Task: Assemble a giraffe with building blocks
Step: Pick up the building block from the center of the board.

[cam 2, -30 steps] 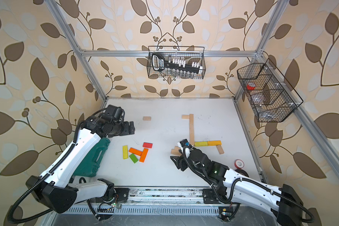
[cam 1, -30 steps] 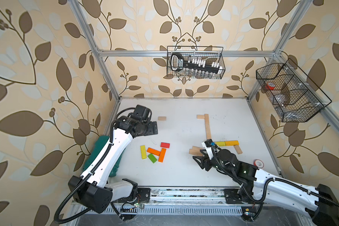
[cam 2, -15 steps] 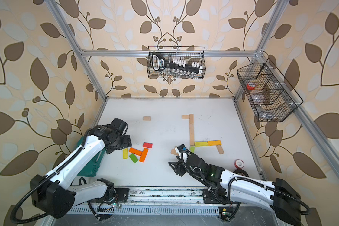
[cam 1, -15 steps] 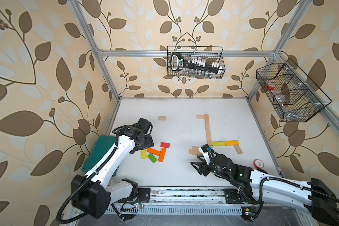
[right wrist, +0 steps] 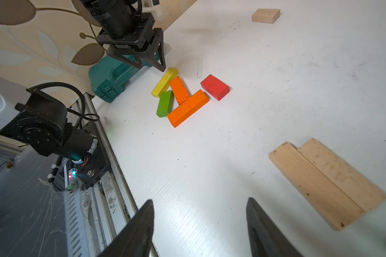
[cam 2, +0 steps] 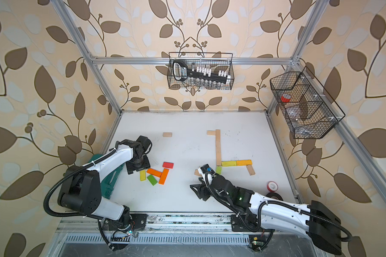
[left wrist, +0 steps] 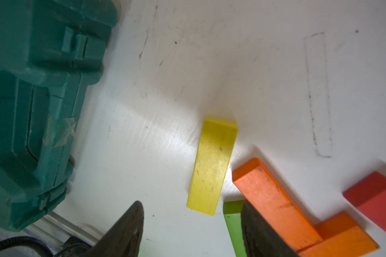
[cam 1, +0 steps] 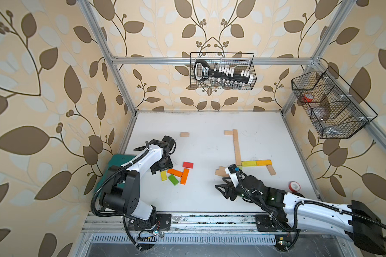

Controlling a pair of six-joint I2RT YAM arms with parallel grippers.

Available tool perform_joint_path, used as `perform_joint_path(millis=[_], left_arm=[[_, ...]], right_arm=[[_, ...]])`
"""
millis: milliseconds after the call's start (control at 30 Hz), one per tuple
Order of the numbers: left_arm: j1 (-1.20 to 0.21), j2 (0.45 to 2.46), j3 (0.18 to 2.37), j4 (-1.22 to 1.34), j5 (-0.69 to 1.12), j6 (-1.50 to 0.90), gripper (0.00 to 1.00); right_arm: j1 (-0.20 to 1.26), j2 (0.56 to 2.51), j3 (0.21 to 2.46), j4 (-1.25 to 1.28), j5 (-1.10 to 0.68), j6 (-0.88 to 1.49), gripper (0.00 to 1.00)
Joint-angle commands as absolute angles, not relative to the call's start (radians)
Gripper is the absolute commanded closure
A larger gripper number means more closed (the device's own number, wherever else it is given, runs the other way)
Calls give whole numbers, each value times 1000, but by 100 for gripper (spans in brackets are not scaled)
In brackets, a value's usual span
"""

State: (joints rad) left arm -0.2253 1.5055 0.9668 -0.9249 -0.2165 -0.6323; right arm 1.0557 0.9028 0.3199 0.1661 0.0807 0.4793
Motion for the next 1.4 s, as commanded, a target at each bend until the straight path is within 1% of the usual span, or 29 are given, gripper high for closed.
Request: perform_joint_path(millis=[0,200,333,467,567,633,767,1000,1133,1367], left_arm=[[-214,1540,961,-881,-182,-605,32],[-212,1619,940,-828,-99,-598,34],[-212,1647,933,-821,-108,-611,36],[-212,1651,924,-815,-123,-618,41],[-212,1639,924,-823,-152,-631,41],[-210,1613,921,-833,-187,-644,37],[-184,1575,918,-853,-219,-655,37],[-172,1646,911,-822,-147,-641,40],[-172,1683,899,-797,-114,-640,46],[-172,1676,902,-803,-104,-635,63]], right_arm=[[1068,923,321,203,63,494,38],[1078,928,321,209,72,500,38],[1080,920,322,199,75,499,38],[1082,904,317,186,79,500,38],[1083,896,314,181,83,500,38],[1082,894,315,177,83,500,38],[1085,899,312,185,83,501,39],[1084,917,325,181,72,488,39],[1085,911,322,177,75,485,39],[1084,906,317,172,77,485,39]])
